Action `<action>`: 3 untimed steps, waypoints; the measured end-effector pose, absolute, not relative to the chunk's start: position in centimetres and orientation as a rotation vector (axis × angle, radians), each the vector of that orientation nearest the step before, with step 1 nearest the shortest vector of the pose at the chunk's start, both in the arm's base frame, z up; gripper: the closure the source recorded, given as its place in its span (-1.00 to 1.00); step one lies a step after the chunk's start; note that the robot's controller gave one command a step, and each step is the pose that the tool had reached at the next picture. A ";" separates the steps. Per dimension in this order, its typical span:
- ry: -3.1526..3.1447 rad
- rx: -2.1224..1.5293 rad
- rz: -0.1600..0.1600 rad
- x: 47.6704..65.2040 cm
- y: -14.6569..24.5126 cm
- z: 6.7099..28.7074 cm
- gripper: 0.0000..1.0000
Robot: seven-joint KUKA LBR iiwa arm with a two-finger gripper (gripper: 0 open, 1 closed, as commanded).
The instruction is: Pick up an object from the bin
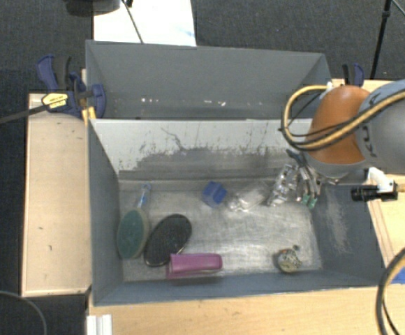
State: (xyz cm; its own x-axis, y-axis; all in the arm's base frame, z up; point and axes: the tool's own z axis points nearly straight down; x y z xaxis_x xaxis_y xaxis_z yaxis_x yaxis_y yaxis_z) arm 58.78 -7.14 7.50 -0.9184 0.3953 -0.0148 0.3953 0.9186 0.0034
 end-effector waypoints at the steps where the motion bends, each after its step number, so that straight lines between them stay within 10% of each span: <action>1: 3.077 0.588 0.004 54.9 -2.7 23.1 1.00; 2: 3.084 0.590 0.000 54.8 -2.9 22.6 -1.00; 3: 3.116 0.331 0.001 58.6 2.9 7.1 -1.00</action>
Offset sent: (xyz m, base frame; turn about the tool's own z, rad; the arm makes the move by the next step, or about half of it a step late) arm -0.0407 0.0430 0.1506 -0.0229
